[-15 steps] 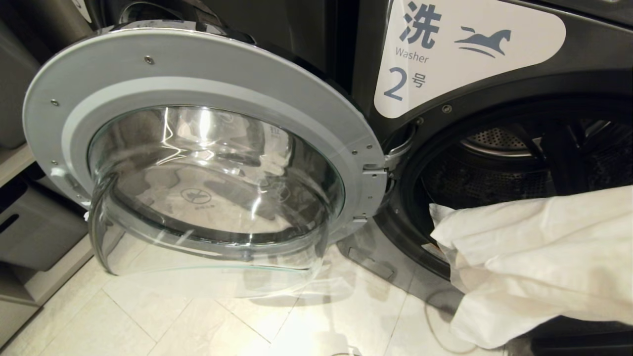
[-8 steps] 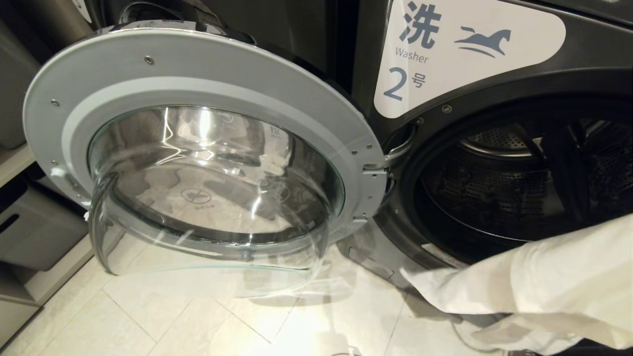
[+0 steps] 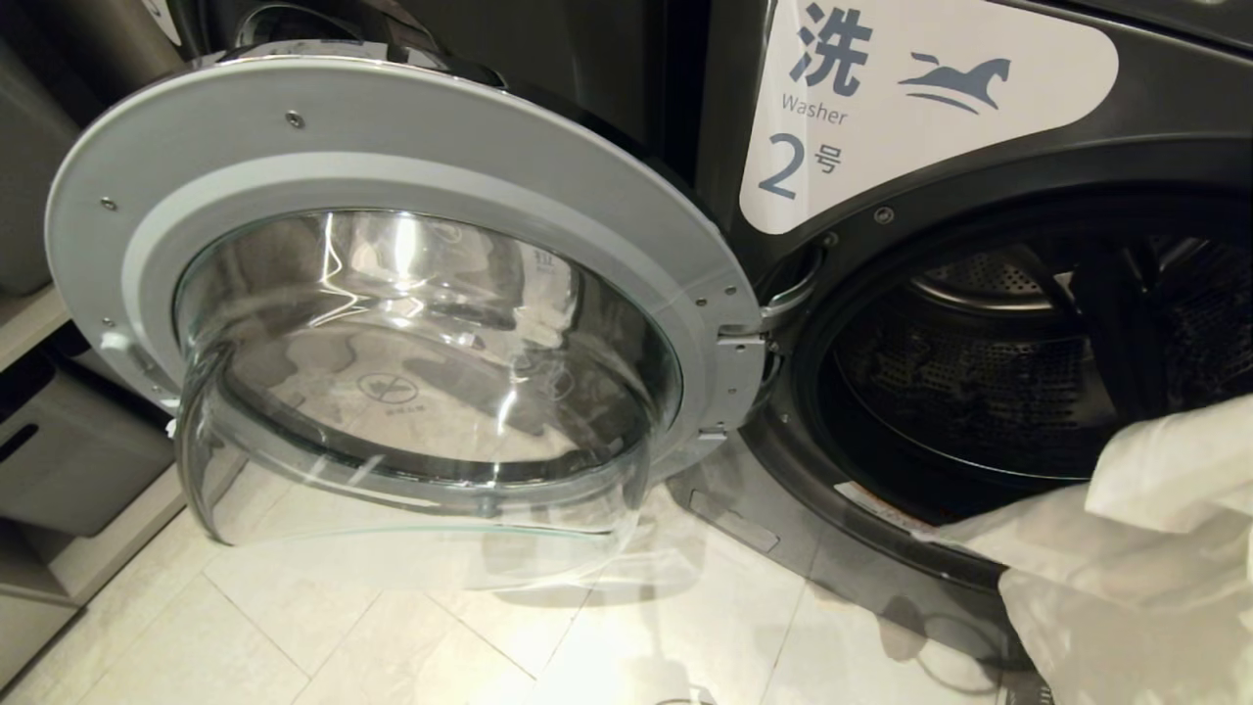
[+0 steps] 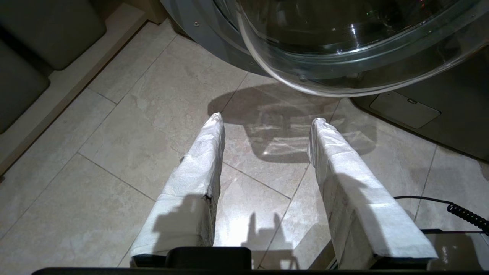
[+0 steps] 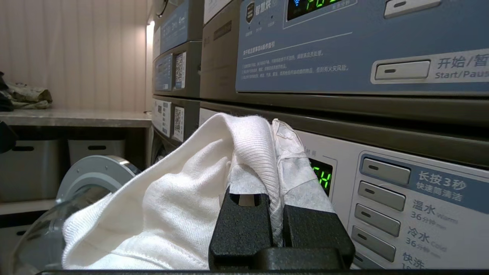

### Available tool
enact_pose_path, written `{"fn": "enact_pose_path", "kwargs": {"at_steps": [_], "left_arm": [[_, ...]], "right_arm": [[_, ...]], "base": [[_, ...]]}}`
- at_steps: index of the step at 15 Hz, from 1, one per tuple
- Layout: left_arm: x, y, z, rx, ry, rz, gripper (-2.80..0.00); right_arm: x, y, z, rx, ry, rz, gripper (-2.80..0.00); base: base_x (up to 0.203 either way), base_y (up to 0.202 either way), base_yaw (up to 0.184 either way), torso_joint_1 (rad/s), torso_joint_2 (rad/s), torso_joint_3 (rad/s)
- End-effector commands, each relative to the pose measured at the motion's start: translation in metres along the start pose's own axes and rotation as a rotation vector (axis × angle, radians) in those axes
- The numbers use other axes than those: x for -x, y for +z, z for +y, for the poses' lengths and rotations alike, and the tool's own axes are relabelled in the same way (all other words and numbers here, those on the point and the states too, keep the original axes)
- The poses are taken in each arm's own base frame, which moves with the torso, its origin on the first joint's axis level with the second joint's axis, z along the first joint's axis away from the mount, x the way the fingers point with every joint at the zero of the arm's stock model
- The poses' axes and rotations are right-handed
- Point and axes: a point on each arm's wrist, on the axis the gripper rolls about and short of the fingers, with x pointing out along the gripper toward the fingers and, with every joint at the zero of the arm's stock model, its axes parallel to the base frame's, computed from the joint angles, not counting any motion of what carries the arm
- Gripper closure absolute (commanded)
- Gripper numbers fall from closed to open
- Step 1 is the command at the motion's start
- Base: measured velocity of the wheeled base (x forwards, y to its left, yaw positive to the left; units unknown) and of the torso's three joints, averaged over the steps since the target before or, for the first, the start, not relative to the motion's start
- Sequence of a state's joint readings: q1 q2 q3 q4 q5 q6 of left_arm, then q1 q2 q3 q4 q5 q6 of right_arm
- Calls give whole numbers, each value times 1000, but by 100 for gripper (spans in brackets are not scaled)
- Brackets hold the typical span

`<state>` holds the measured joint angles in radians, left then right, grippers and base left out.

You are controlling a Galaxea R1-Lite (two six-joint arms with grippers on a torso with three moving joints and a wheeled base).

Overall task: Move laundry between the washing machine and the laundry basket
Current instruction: Pick a cloth and place it into the basket

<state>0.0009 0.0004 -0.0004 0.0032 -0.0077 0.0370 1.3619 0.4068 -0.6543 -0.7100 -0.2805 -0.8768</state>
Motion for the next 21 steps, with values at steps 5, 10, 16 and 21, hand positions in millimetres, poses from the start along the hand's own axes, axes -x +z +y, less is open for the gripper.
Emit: {"fn": "enact_pose_path", "kwargs": {"at_steps": [5, 10, 16, 21], "left_arm": [[0, 0, 0, -1, 1, 0, 0], [0, 0, 0, 0, 1, 0, 0], [0, 0, 0, 0, 1, -1, 0], [0, 0, 0, 0, 1, 0, 0]], "right_arm": [[-1, -13, 10, 63, 54, -2, 0], [-11, -20, 23, 73, 74, -8, 0], [-9, -23, 23, 54, 34, 55, 0], [-10, -23, 23, 59, 14, 85, 0]], "base": [[2, 5, -60, 2, 1, 2], [-1, 6, -129, 3, 6, 4], [0, 0, 0, 0, 0, 0], [0, 0, 0, 0, 0, 0]]}}
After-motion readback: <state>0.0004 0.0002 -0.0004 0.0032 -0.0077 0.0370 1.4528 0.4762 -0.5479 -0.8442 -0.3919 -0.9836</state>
